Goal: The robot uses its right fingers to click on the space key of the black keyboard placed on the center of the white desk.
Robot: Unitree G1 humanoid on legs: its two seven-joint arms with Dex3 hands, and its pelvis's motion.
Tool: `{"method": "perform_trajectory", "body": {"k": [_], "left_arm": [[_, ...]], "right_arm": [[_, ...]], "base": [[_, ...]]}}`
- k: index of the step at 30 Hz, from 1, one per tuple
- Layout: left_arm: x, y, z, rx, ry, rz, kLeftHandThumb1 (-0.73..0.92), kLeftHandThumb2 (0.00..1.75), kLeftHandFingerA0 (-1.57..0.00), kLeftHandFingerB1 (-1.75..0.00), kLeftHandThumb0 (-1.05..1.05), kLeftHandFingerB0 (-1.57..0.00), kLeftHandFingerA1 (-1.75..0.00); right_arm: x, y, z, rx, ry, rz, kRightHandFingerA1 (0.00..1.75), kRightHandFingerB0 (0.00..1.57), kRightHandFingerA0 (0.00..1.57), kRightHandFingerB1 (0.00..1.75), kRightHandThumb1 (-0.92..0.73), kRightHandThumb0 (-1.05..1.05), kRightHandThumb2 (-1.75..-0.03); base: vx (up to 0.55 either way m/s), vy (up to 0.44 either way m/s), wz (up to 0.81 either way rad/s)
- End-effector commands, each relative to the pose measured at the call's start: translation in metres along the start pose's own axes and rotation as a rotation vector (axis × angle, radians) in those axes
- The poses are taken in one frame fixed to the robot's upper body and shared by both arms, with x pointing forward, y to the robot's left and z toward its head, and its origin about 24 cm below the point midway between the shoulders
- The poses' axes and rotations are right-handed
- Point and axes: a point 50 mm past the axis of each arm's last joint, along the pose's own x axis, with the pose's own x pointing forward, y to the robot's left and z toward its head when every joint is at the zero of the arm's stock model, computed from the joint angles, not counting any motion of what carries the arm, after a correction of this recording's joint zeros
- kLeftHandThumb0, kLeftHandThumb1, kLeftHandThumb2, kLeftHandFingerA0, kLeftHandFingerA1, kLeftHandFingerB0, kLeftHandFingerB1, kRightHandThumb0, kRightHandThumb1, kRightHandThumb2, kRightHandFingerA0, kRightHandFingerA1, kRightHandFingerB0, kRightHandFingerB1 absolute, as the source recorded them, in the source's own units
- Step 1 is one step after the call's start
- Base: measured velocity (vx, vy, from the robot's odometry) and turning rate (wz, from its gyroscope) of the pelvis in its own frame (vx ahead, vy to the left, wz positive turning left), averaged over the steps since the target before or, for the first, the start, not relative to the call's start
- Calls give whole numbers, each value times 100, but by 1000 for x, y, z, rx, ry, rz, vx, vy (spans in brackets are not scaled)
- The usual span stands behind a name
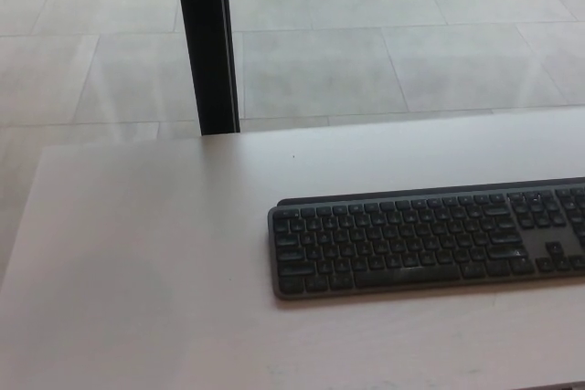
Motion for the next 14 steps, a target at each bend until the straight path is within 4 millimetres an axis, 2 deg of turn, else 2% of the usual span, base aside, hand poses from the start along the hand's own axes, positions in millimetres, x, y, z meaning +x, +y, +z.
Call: {"method": "perform_trajectory", "body": {"k": [1,6,8,10,11,14], "left_arm": [[1,8,6,-15,-32,-4,68,59,-63,-55,-52,-49,-70],[1,9,7,-21,-37,-6,68,61,-67,-54,-53,-52,-69],[1,8,7,-60,-35,-24,65,59,-67,-55,-58,-57,-67],[1,8,8,-46,-41,-25,66,60,-69,-54,-58,-56,-67],[1,8,8,-52,-38,-25,68,61,-65,-54,-55,-49,-70],[1,7,8,-50,-34,-29,68,61,-63,-54,-55,-49,-69]], "right_arm": [[-4,-6,-27,95,125,-100,47,54,67,47,-63,-50,-59],[-4,-4,-27,107,123,-91,48,57,67,50,-62,-48,-59],[-5,-2,-24,76,88,-93,51,62,72,50,-61,-48,-59],[-6,-2,-24,66,85,-93,51,60,71,49,-61,-49,-59],[-5,-2,-24,63,80,-86,52,57,73,51,-64,-47,-59],[-5,-1,-25,64,71,-80,55,57,74,51,-64,-46,-59]], "base": [[0,0,0],[0,0,0],[0,0,0],[0,0,0],[0,0,0],[0,0,0]]}}
